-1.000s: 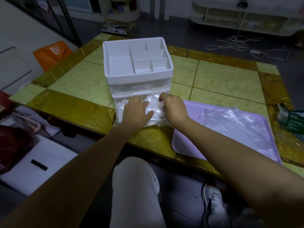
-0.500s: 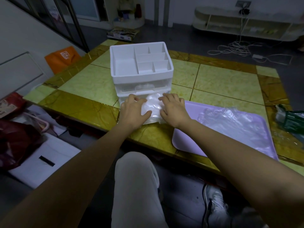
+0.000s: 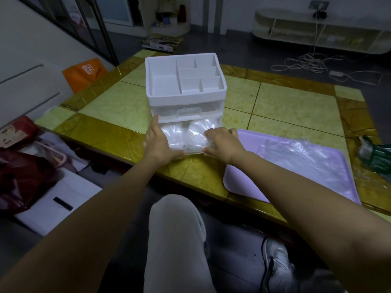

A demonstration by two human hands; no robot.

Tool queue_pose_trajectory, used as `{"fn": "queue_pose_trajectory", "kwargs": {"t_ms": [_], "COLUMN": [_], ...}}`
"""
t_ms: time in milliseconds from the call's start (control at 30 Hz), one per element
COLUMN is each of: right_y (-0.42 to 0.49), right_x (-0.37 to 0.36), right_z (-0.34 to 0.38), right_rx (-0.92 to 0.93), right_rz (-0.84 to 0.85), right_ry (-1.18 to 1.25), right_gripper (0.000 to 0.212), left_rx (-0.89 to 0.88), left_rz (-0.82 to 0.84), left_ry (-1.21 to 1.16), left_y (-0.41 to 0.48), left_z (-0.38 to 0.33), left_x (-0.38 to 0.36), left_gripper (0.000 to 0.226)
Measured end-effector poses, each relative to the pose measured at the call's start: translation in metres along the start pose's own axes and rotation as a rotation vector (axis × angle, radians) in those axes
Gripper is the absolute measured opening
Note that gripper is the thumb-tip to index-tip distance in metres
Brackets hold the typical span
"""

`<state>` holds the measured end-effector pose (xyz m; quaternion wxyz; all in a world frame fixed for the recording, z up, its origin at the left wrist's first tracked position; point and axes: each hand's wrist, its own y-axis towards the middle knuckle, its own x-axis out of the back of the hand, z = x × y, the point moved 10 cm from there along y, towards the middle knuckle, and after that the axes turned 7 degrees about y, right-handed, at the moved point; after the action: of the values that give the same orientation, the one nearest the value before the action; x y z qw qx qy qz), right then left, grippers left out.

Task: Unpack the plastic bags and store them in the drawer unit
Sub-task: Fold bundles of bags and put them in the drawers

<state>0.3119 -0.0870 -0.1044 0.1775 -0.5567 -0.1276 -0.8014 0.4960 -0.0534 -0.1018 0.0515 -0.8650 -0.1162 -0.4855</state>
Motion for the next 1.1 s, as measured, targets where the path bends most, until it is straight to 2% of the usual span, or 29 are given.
{"fn": "queue_pose_trajectory", "kwargs": {"t_ms": [100, 233, 300, 433, 467, 533, 633, 733, 833, 933, 1100], "right_y": [0.007, 0.009, 0.012, 0.027, 0.031, 0.037, 0.044, 0.050, 0.054, 0.056, 0.055], "right_x": [0.008, 0.037, 0.043, 0.023, 0.016, 0.008, 0.010, 0.017, 0.022, 0.026, 0.019], "right_z": [-0.004, -0.004, -0.005, -0.032, -0.041, -0.051, -0.060, -0.061, -0.062, -0.066, -0.068], "right_rx": [0.009, 0.008, -0.031, -0.232, -0.274, -0.330, -0.382, -0.390, -0.420, -0.450, -0.409], "right_rz": [-0.064, -0.363, -0.458, -0.399, -0.373, -0.345, -0.382, -0.429, -0.486, -0.548, -0.500], "right_ry": [0.003, 0.112, 0.161, 0.506, 0.618, 0.757, 0.705, 0.576, 0.559, 0.581, 0.664], "right_gripper": [0.051, 0.061, 0.075, 0.126, 0.136, 0.142, 0.133, 0.106, 0.085, 0.081, 0.076], "left_rx": [-0.003, 0.050, 0.065, 0.071, 0.069, 0.064, 0.074, 0.112, 0.182, 0.236, 0.248], "left_rz": [-0.043, -0.084, -0.111, -0.152, -0.160, -0.184, -0.241, -0.302, -0.372, -0.406, -0.399], "left_ry": [-0.113, -0.200, -0.208, -0.230, -0.235, -0.251, -0.251, -0.185, -0.131, -0.085, -0.147], "left_y": [0.011, 0.026, 0.030, 0.039, 0.041, 0.043, 0.046, 0.050, 0.054, 0.057, 0.050], "left_z": [0.006, 0.018, 0.019, 0.023, 0.023, 0.023, 0.024, 0.023, 0.022, 0.022, 0.027], "left_x": [0.008, 0.013, 0.013, 0.011, 0.010, 0.010, 0.013, 0.016, 0.019, 0.021, 0.011], "left_gripper": [0.143, 0.139, 0.134, 0.129, 0.125, 0.118, 0.108, 0.102, 0.097, 0.095, 0.097]}}
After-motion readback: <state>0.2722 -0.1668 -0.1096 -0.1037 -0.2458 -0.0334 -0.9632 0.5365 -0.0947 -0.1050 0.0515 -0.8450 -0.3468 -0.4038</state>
